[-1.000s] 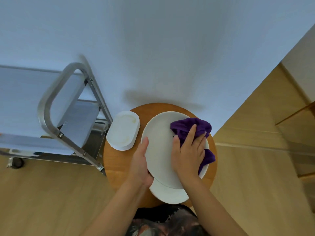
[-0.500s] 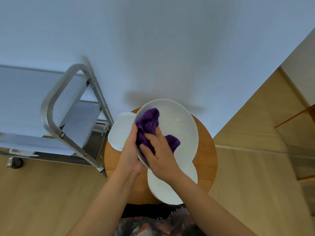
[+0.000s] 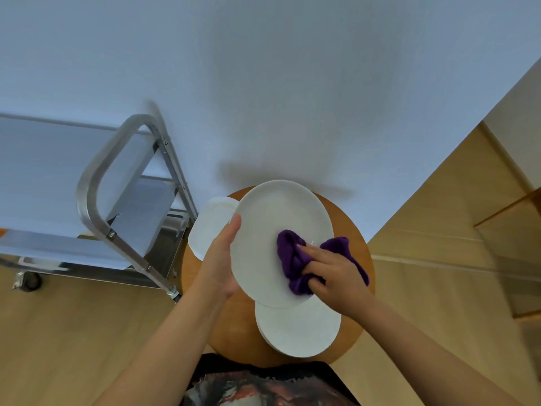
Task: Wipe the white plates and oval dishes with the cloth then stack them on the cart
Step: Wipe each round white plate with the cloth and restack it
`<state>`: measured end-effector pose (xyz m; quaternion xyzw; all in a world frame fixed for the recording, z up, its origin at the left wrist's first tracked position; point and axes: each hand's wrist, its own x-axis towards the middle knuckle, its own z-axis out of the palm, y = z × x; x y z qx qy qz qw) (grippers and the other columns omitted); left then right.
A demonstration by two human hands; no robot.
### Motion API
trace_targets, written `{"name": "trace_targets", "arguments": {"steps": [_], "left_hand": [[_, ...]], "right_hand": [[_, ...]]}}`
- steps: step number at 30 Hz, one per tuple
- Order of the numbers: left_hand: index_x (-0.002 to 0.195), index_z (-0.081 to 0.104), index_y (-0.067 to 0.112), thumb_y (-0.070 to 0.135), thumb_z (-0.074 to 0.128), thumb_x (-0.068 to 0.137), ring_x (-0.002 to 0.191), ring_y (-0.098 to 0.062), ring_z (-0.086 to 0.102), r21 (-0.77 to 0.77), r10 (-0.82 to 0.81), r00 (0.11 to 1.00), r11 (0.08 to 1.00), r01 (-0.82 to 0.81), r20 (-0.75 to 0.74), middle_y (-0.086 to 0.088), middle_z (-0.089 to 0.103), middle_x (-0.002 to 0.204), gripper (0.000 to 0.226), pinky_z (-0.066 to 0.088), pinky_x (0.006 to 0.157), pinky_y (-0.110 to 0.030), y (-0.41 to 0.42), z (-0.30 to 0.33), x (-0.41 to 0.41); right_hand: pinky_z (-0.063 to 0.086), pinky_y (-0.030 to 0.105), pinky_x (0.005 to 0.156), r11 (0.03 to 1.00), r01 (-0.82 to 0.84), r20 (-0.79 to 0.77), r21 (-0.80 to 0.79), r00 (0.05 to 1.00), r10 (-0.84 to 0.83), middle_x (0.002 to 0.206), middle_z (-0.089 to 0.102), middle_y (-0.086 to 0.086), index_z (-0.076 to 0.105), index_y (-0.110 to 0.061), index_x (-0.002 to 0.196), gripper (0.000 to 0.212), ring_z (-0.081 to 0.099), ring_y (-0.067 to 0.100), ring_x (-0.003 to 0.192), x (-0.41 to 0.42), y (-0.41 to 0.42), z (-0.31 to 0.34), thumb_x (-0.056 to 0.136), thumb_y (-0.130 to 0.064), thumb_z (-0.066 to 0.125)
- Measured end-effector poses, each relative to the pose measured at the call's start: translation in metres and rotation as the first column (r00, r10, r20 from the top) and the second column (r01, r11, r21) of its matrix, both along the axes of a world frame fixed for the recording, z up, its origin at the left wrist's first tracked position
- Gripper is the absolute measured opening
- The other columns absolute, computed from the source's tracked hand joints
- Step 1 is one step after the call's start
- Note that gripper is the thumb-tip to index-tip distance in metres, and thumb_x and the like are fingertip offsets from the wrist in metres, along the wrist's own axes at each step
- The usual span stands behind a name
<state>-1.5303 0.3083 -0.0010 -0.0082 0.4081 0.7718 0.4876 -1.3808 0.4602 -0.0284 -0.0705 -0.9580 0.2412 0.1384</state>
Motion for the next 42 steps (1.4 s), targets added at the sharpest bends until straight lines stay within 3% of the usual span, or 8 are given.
{"name": "trace_targets", "arguments": {"steps": [5,7,10,18,25,32,37,42], "left_hand": [[0.135,0.051,0.019,0.047,0.047,0.089,0.119,-0.036,0.054,-0.086,-0.062,0.997,0.995,0.058,-0.038,-0.016,0.058,0.130,0.054,0.046,0.097,-0.052,0.000,0.002,-0.010],[0.128,0.060,0.016,0.046,0.048,0.087,0.111,-0.033,0.060,-0.065,-0.143,0.989,0.988,0.141,-0.028,-0.016,0.062,0.123,0.052,0.050,0.093,-0.048,0.003,0.008,-0.012],[0.105,0.075,0.016,0.045,0.056,0.082,0.090,-0.027,0.070,-0.111,-0.248,0.969,0.963,0.247,0.006,-0.013,0.071,0.103,0.041,0.058,0.073,-0.038,0.010,0.020,-0.012],[0.116,0.068,0.018,0.040,0.060,0.083,0.086,-0.026,0.069,-0.174,-0.338,0.941,0.927,0.333,-0.001,-0.014,0.070,0.099,0.040,0.058,0.070,-0.036,0.009,0.024,-0.012],[0.116,0.064,0.012,0.043,0.056,0.082,0.087,-0.027,0.067,-0.181,-0.167,0.980,0.973,0.146,-0.107,-0.013,0.070,0.101,0.046,0.053,0.077,-0.040,0.003,0.025,-0.016],[0.121,0.060,0.013,0.038,0.048,0.088,0.102,-0.034,0.063,-0.055,0.009,0.998,0.998,-0.012,-0.060,-0.015,0.067,0.112,0.043,0.048,0.090,-0.048,0.011,0.026,-0.006],[0.099,0.073,0.021,0.036,0.046,0.093,0.094,-0.032,0.068,-0.019,0.114,0.991,0.993,-0.115,-0.076,-0.013,0.071,0.105,0.032,0.053,0.085,-0.048,0.024,0.027,0.006],[0.096,0.071,0.020,0.039,0.053,0.091,0.077,-0.028,0.073,-0.069,0.269,0.963,0.960,-0.270,-0.033,-0.010,0.075,0.086,0.027,0.059,0.060,-0.040,0.036,0.027,0.022]], "right_hand": [[0.037,0.003,0.077,0.950,0.238,-0.251,-0.200,0.925,-0.285,0.107,0.066,0.003,0.071,-0.013,0.091,0.026,0.053,0.000,0.089,-0.013,-0.012,0.028,0.081,-0.017,0.047],[0.038,0.018,0.097,0.992,0.117,-0.298,0.039,0.949,-0.100,0.124,0.060,0.009,0.070,-0.014,0.106,0.031,0.053,0.012,0.111,-0.022,-0.019,0.038,0.084,-0.023,0.050],[0.027,0.046,0.110,0.847,-0.306,-0.017,0.434,0.938,0.347,0.142,0.047,0.013,0.063,-0.018,0.123,0.035,0.039,0.032,0.135,-0.031,-0.019,0.043,0.091,-0.031,0.055],[0.033,0.043,0.108,0.531,-0.493,0.094,0.689,0.787,0.609,0.129,0.059,0.016,0.070,-0.018,0.111,0.028,0.051,0.033,0.124,-0.054,0.029,0.053,0.086,-0.027,0.062],[0.021,0.053,0.111,0.815,-0.189,0.081,0.547,0.982,0.173,0.145,0.042,0.017,0.053,-0.020,0.135,0.051,0.036,0.035,0.135,-0.042,0.043,0.043,0.092,-0.043,0.037],[-0.021,0.031,0.112,0.971,0.045,0.275,0.236,0.955,-0.111,0.160,0.003,0.007,0.002,-0.031,0.151,0.079,-0.016,0.015,0.143,-0.007,0.010,0.006,0.082,-0.068,0.013],[0.020,0.048,0.112,0.969,0.215,0.176,-0.120,0.966,-0.192,0.151,0.024,0.009,0.019,-0.025,0.149,0.074,0.023,0.029,0.135,-0.006,-0.036,0.008,0.080,-0.044,0.037],[0.026,0.046,0.114,0.946,0.241,0.145,-0.218,0.966,-0.213,0.154,0.014,-0.002,0.013,-0.037,0.147,0.089,0.018,0.024,0.138,-0.015,-0.067,0.015,0.071,-0.040,0.058]]}}
